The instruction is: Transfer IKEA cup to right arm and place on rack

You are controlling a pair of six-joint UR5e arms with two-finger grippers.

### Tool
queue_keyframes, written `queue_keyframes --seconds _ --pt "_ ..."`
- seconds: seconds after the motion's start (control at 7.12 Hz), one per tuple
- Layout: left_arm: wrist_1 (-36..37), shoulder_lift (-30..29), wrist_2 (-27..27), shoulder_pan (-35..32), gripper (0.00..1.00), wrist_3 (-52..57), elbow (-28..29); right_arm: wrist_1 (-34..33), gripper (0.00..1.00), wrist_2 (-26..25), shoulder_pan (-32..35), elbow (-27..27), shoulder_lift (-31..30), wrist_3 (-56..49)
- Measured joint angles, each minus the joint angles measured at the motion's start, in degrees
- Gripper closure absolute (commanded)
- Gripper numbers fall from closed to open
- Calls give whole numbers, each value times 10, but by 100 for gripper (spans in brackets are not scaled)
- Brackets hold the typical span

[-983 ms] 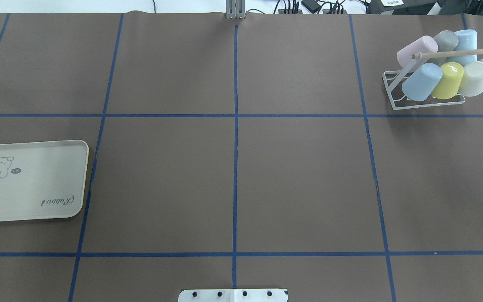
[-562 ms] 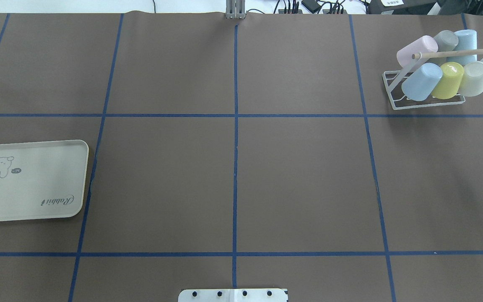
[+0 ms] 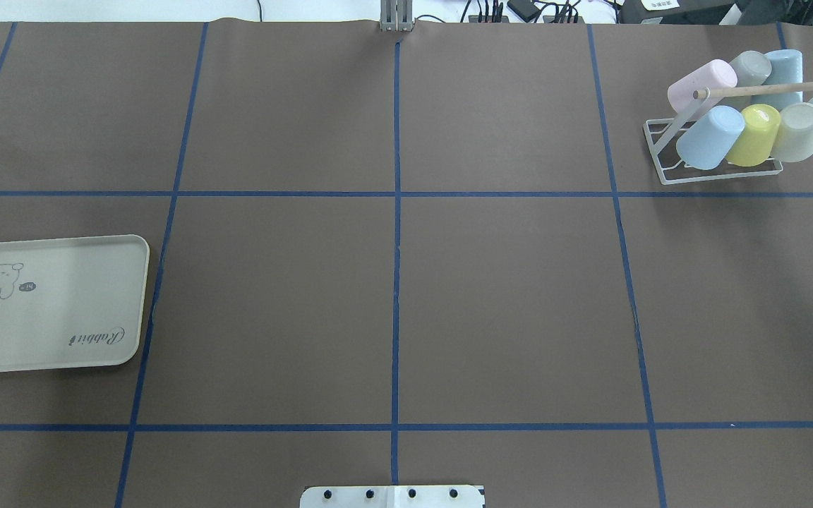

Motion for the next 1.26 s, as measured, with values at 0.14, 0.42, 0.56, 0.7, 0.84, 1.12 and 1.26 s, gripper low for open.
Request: queue_keyframes --seconds 0.14,0.42,0.56,0.7,0.84,1.12,1.26 --pt "-13 5 0 0 0 -2 0 -2 0 -7 12 -9 6 -7" --pt "-20 7 -1 0 0 -3 -4 -28 0 -56 7 -17 16 -85" --pt "-20 7 -1 0 0 -3 -5 -57 0 -67 5 -16 24 -113" --pt "-20 7 -1 0 0 -3 -6 -74 0 -69 4 -13 28 -124" --pt "-20 8 -1 0 0 -3 -5 -77 0 -67 2 -12 27 -129" --pt "-22 8 -1 0 0 -2 -3 -55 0 -64 -15 -14 13 -131" --pt "-23 9 -1 0 0 -3 -2 -45 0 -66 -30 -16 7 -131"
